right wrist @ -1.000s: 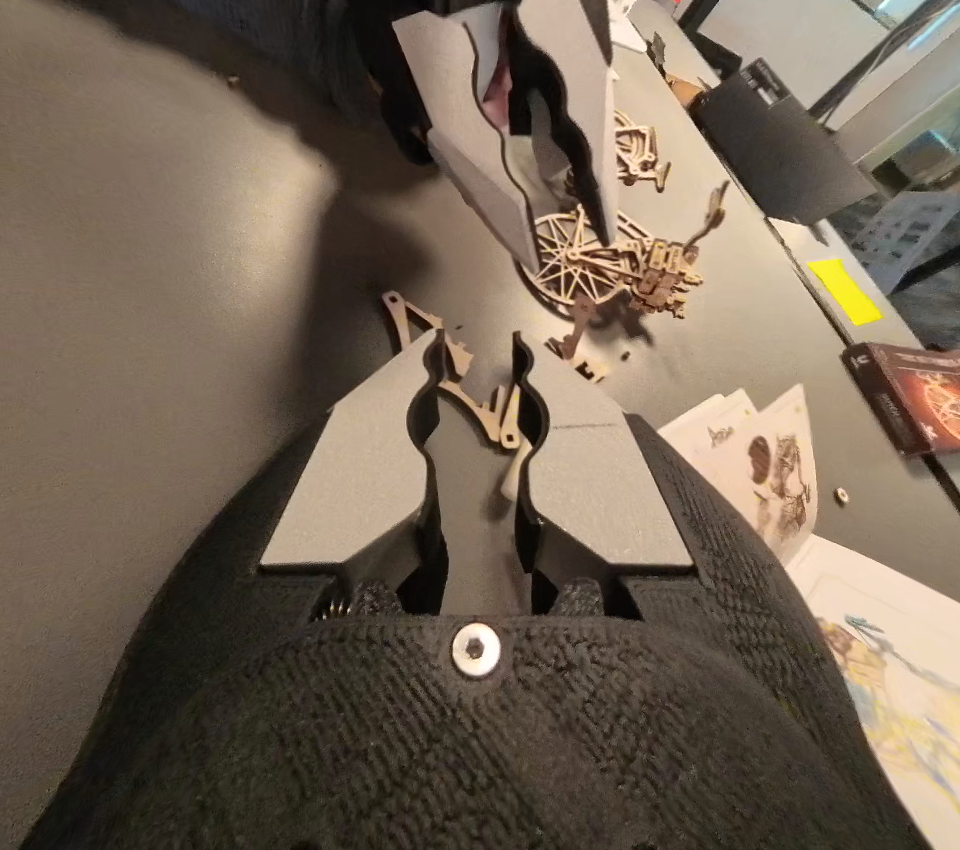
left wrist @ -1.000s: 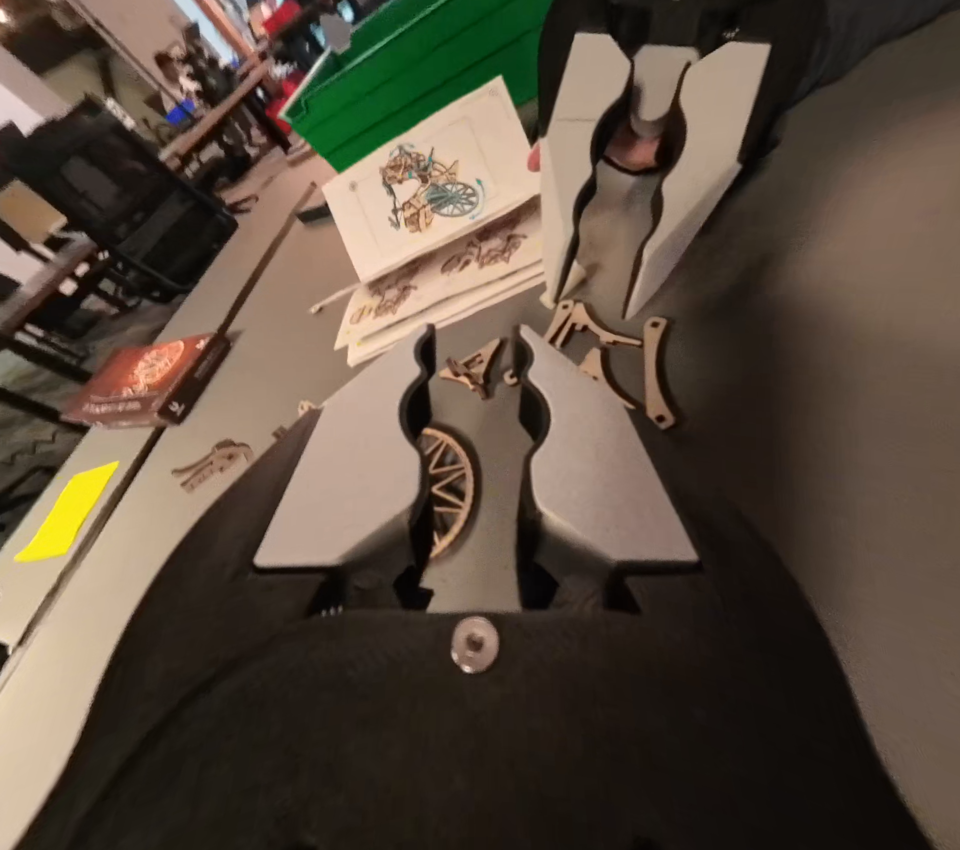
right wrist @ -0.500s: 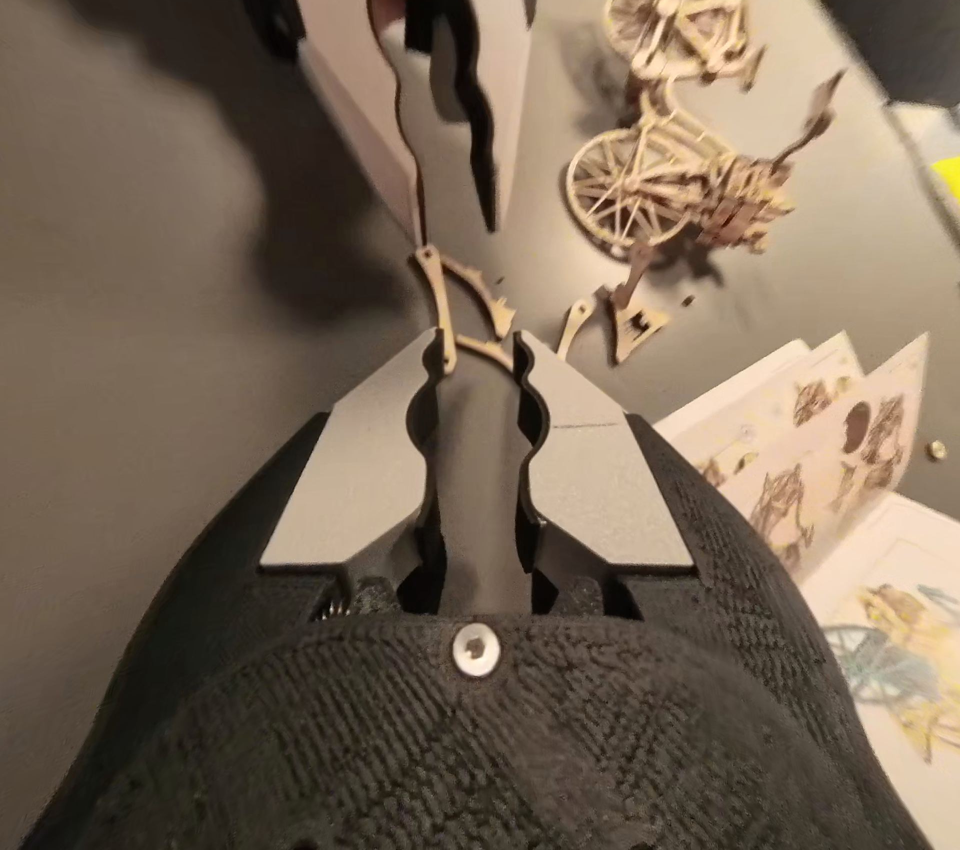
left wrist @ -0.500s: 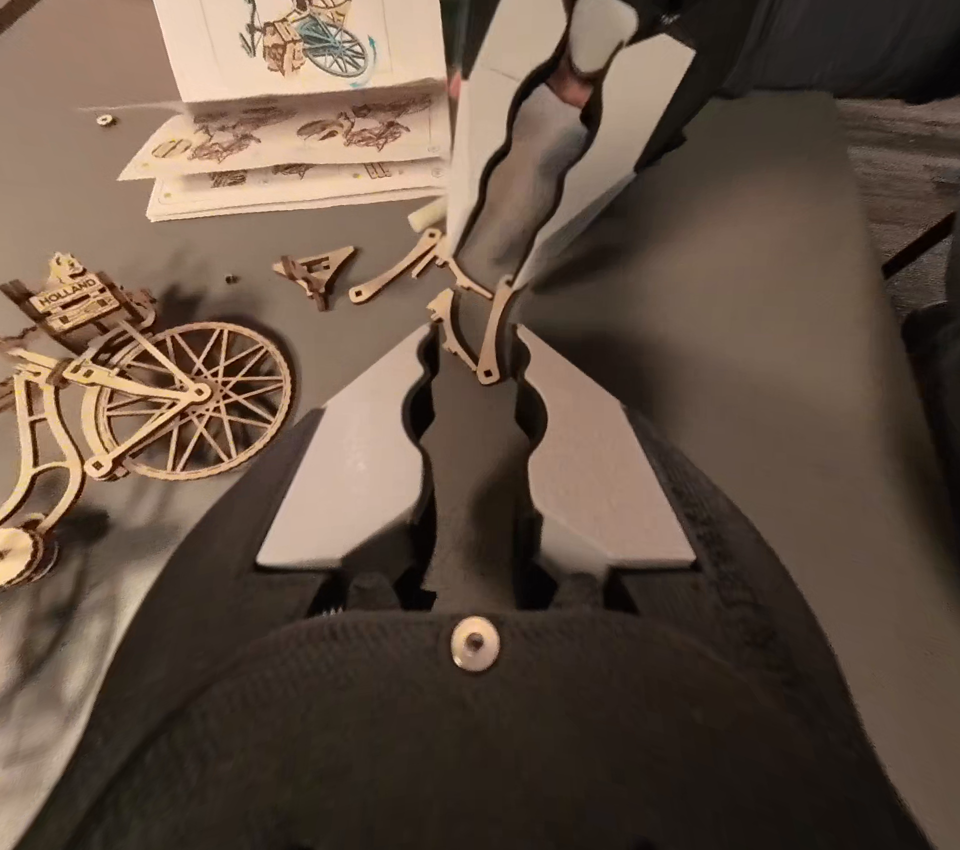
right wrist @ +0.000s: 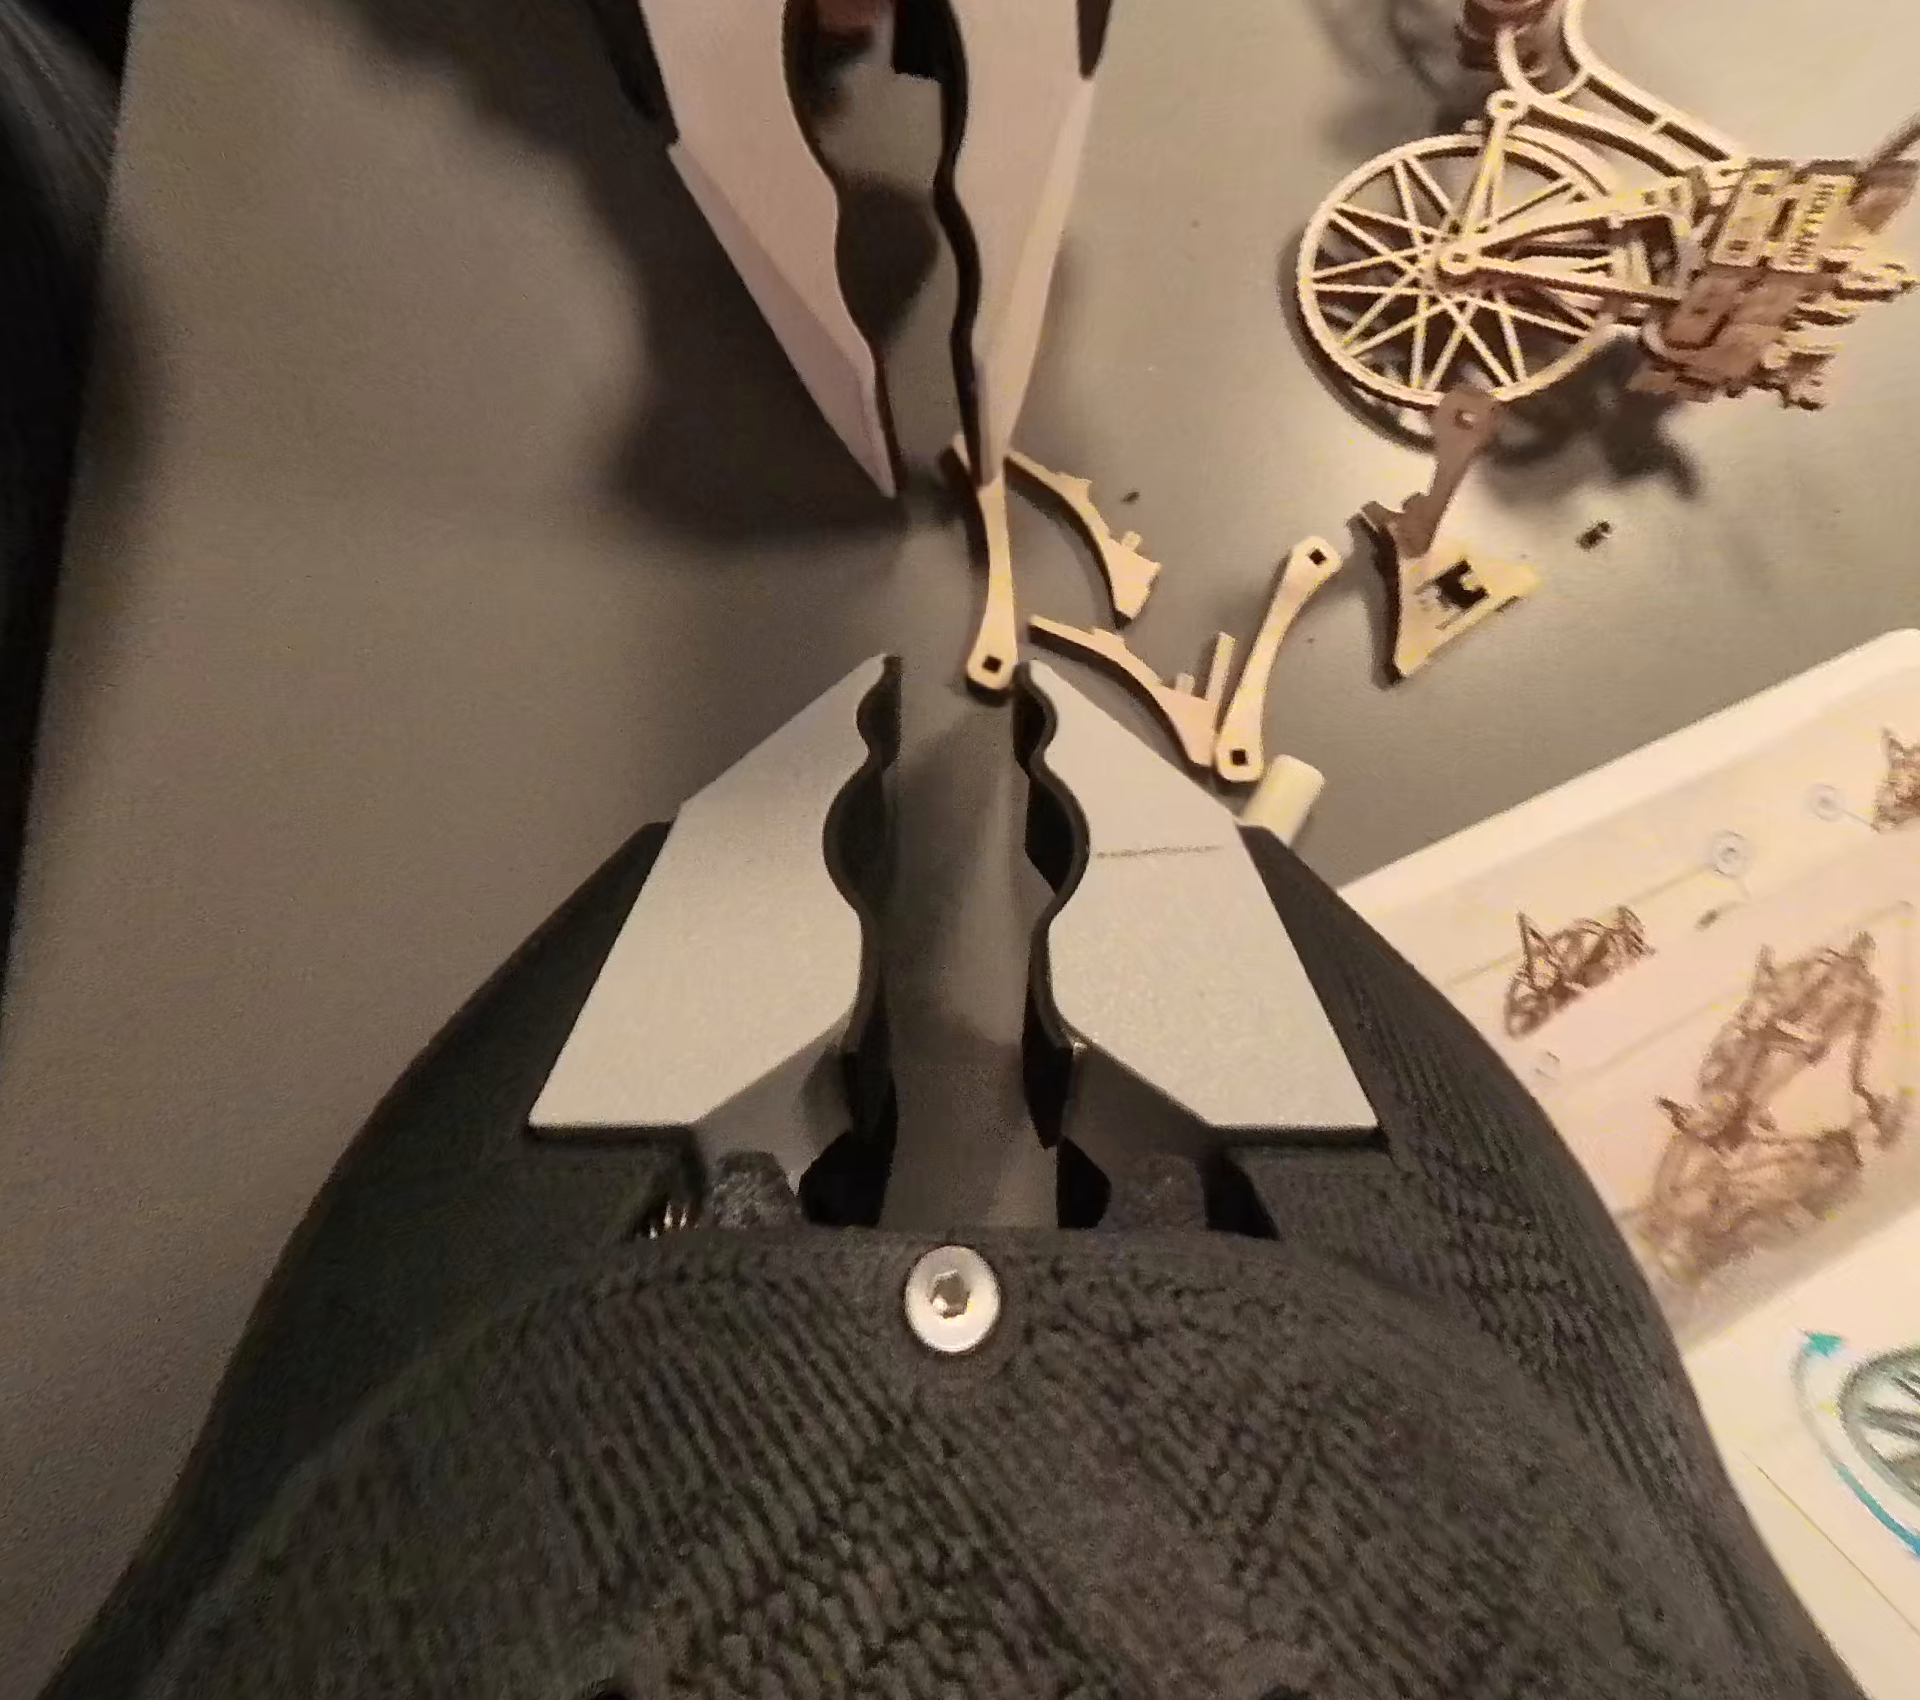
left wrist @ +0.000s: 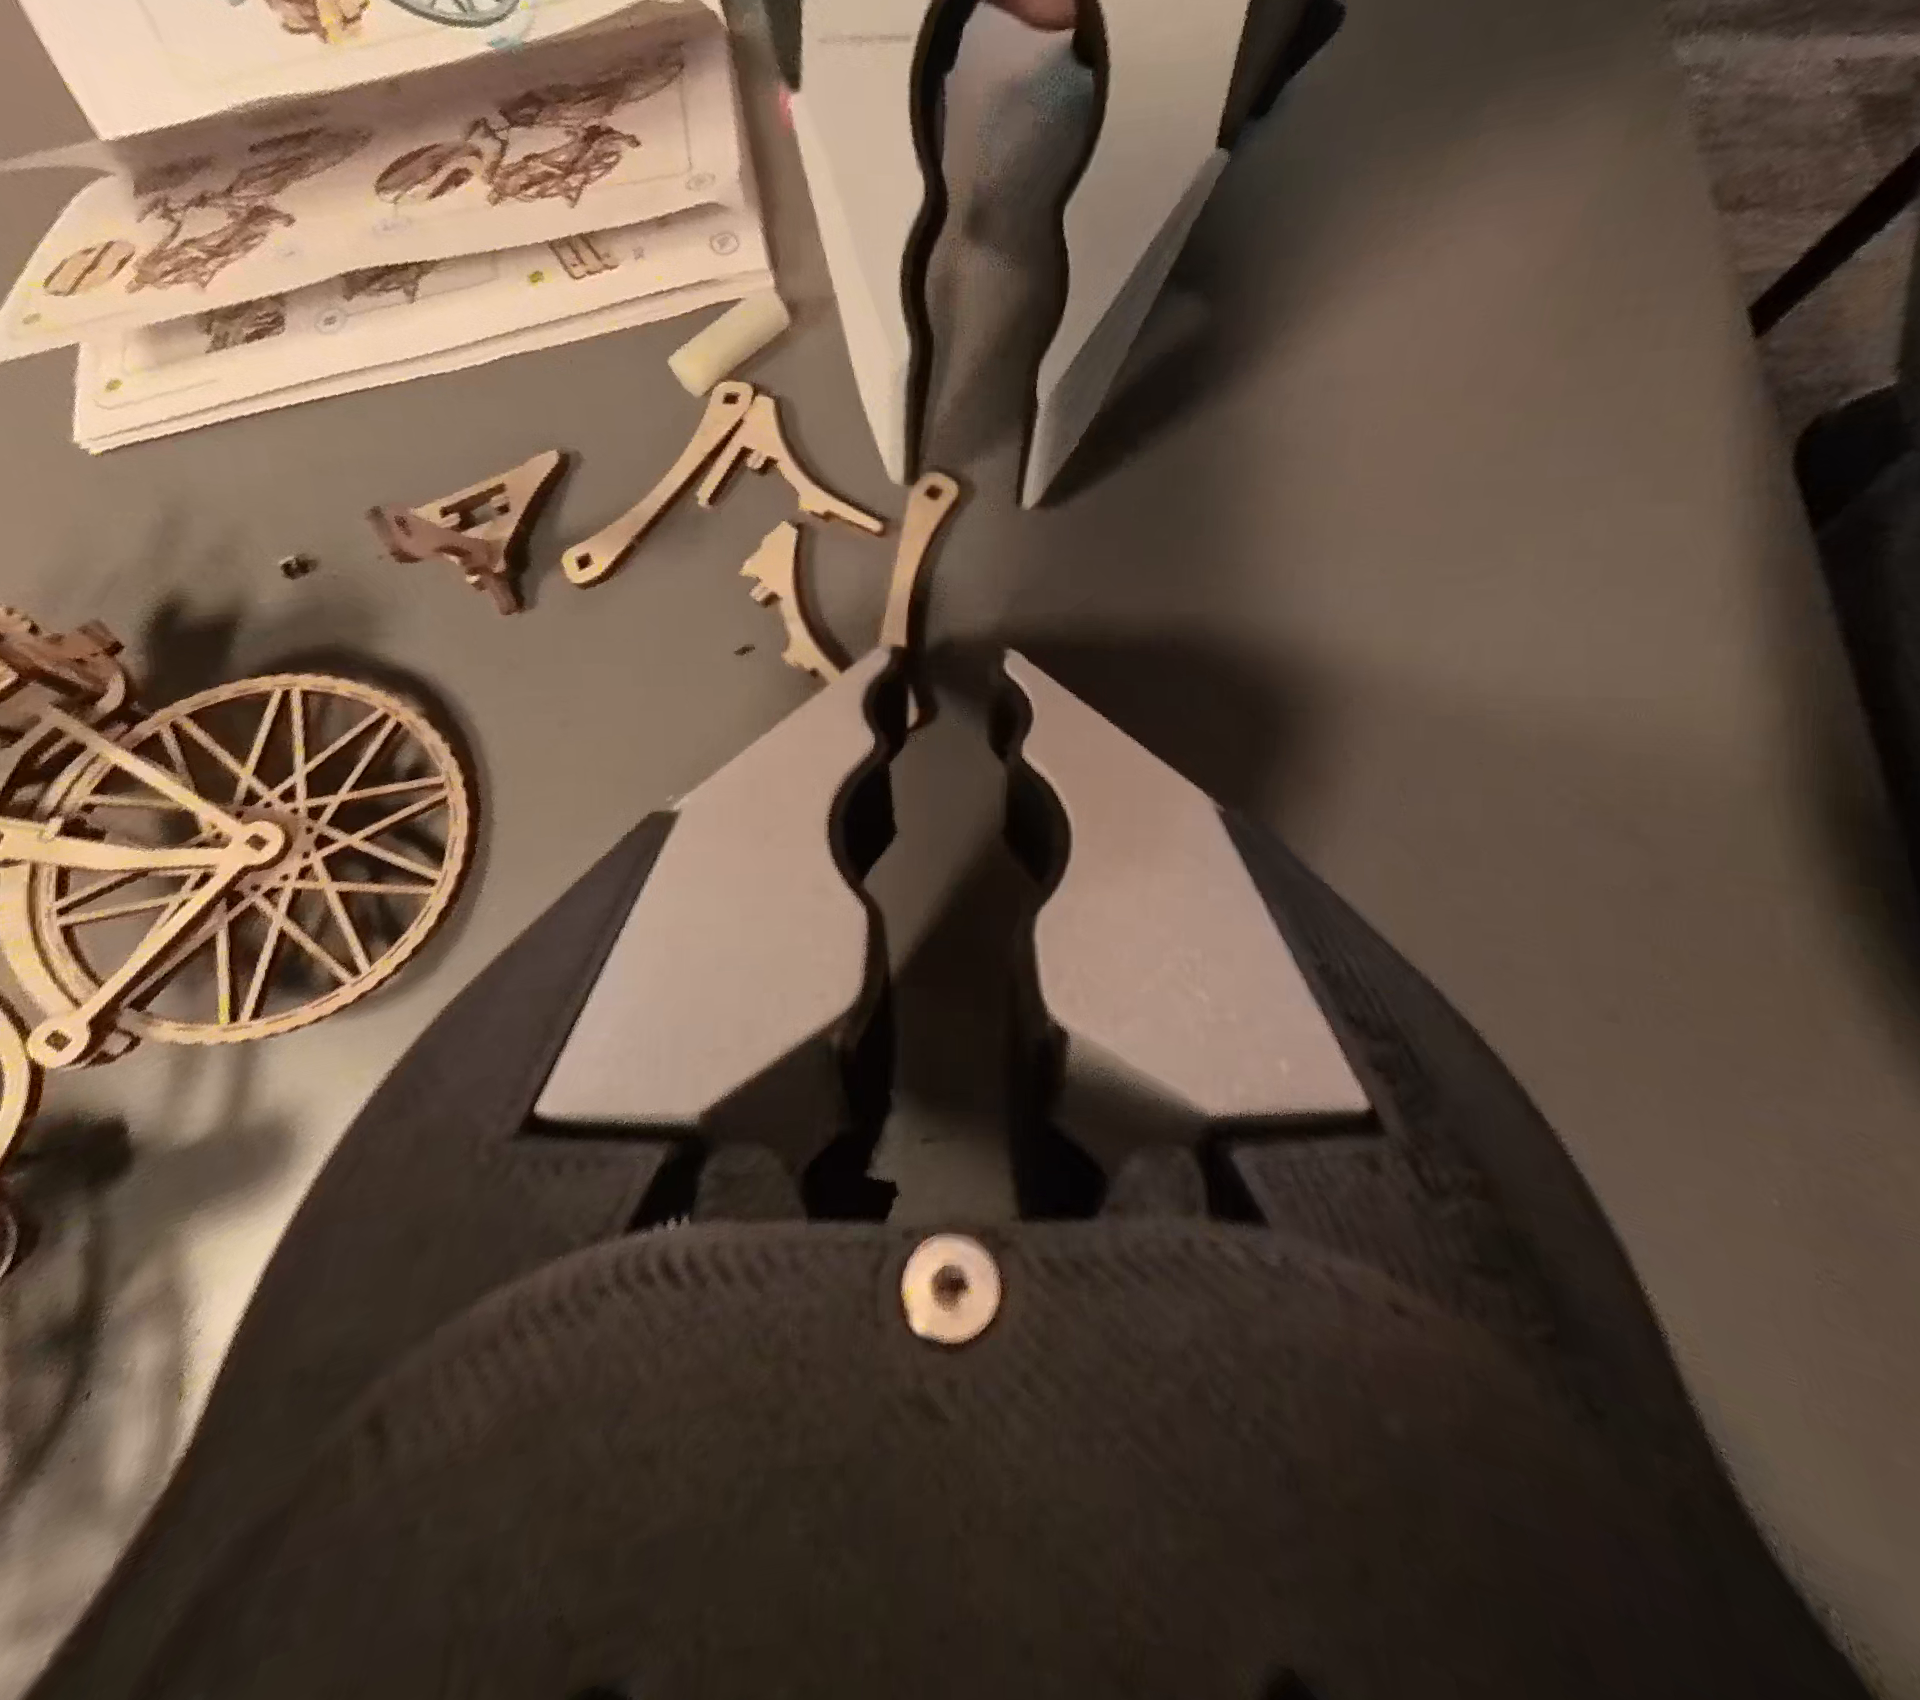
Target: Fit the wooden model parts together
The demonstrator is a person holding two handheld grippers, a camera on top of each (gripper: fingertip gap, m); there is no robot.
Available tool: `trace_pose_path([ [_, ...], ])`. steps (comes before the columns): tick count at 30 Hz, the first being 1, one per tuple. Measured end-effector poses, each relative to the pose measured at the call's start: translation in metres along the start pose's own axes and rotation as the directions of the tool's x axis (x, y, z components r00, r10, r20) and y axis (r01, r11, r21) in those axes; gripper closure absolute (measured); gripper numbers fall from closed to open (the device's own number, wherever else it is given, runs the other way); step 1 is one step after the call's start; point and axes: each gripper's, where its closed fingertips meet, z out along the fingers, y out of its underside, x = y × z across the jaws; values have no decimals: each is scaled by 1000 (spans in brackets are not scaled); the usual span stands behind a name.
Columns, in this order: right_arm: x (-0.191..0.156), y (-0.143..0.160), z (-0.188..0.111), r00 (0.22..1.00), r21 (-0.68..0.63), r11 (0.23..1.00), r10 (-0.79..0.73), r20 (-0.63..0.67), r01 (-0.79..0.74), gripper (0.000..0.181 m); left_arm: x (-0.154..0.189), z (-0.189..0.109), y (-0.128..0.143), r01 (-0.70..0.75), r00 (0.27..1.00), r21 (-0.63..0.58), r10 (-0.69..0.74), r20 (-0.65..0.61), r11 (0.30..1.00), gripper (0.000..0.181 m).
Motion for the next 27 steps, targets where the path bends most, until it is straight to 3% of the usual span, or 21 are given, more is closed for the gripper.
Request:
trace_pose_path([
  [4,-13,-5,1,998,11,1000,-16,60,15,163,18,-4,4,-85,993,-5,84,-86,996,175],
  [9,28,-20,-14,982,119,993,45,-182,-24,163,5,-8,1,-55,998,18,56,-22,998,167],
  [11,36,-17,-12,972,111,991,99,-215,-76,162,-7,-8,0,-2,999,29,1,32,1000,166],
  [14,43,-10,-5,957,82,986,162,-239,-146,162,-45,-12,4,138,964,39,-144,223,990,167],
  [19,48,-16,8,944,86,985,171,-283,-152,167,-75,-30,9,257,897,122,-284,340,959,166],
  [24,55,-50,12,903,189,982,90,-420,-10,167,-99,-54,23,254,849,132,-287,445,958,167],
  [27,56,-62,17,895,220,975,101,-435,-3,168,-118,-77,38,176,818,91,-197,540,980,166],
])
